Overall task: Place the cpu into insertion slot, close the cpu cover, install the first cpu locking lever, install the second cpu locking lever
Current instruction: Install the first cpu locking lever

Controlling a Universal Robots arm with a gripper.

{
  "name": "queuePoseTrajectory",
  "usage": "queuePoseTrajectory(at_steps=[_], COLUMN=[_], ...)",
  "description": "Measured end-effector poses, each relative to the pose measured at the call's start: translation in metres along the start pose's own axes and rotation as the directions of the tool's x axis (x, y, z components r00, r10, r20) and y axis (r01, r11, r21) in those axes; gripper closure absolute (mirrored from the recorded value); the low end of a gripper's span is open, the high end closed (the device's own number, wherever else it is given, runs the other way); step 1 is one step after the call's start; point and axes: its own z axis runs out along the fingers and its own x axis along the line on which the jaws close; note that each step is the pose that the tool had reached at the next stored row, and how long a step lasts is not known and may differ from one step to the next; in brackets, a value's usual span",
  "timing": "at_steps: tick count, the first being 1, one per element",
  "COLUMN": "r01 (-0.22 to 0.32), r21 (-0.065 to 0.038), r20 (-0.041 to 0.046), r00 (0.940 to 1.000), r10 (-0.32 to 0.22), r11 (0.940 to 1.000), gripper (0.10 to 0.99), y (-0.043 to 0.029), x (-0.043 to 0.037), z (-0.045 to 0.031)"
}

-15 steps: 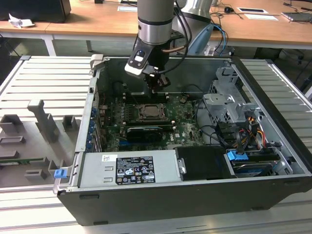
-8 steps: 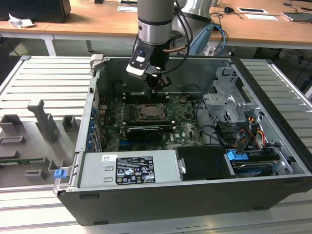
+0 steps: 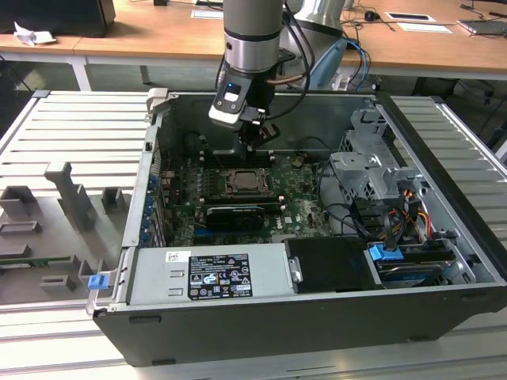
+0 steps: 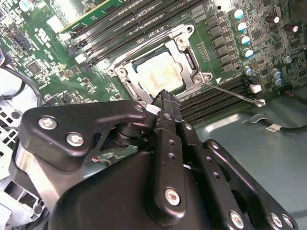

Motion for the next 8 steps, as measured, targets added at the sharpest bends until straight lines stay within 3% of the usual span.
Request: queuePoseTrajectory(at_steps=[6, 8], r01=[0.057, 0.096], r21=[0.0, -0.001], r20=[-0.0024, -0.004], r00=[0.9984, 0.9954], r10=[-0.057, -0.096], r11=[0.9984, 0.9954], gripper=[0.98, 0.98], y=[0.0, 0.0], x=[0.0, 0.0], z=[0.0, 0.0])
